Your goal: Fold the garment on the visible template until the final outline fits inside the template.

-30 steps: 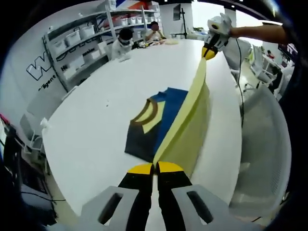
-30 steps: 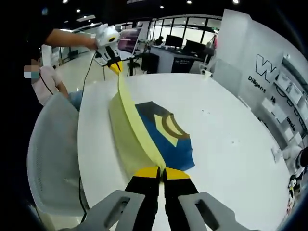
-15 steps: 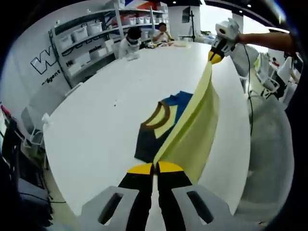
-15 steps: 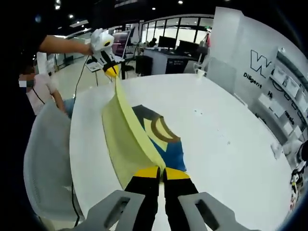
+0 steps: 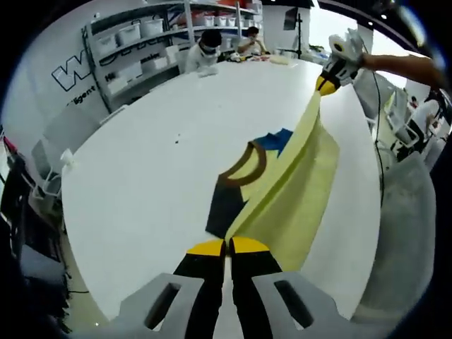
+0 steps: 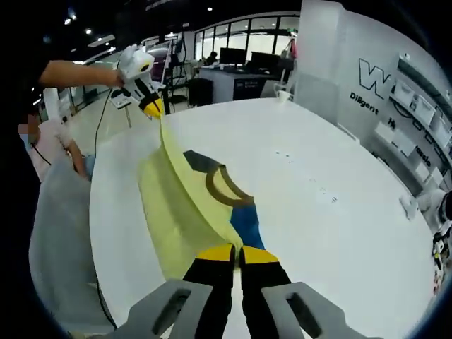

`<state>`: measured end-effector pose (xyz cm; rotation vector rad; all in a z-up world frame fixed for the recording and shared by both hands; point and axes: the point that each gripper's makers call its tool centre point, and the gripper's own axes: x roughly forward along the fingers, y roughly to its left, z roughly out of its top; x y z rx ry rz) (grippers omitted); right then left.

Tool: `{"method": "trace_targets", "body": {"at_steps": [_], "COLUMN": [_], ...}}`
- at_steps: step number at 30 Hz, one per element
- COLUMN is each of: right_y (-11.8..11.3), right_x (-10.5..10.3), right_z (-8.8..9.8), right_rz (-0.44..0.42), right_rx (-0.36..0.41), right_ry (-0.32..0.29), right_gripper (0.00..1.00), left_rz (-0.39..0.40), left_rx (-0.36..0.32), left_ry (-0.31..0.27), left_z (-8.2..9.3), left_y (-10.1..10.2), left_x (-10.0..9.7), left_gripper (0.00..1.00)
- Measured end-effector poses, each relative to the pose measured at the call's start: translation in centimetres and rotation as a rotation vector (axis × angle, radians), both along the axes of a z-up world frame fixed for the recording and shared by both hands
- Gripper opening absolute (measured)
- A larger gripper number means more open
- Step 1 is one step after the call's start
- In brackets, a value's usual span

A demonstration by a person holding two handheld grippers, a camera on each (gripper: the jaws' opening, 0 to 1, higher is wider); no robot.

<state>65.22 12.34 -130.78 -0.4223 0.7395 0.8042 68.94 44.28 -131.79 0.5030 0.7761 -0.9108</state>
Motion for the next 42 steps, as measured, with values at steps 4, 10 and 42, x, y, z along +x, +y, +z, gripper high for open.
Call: {"method": "trace_targets", "body": {"at_steps": [4, 10, 42], "right_y": [0.0, 0.3, -0.6], "right_x": [0.6, 1.5, 4.8], "right_z": [-0.5, -1.4, -2.4], "right_rz": [-0.013, -0.013, -0.077], "right_rx": [0.003, -0.007, -0.009], "right_ry": [0.003, 0.004, 0.009], "right_gripper": [0.00, 0.00, 0.00], "left_rz": [0.010, 0.042, 0.070], "left_rx": [0.014, 0.022, 0.032], "left_ry": [0.006, 0.022, 0.018], "left_z": [-0.5, -1.0, -1.5], "left_y": [0.0, 0.3, -0.2], "left_x": [0.5, 1.3, 4.5], "left_gripper": [0.03, 0.03, 0.03]}}
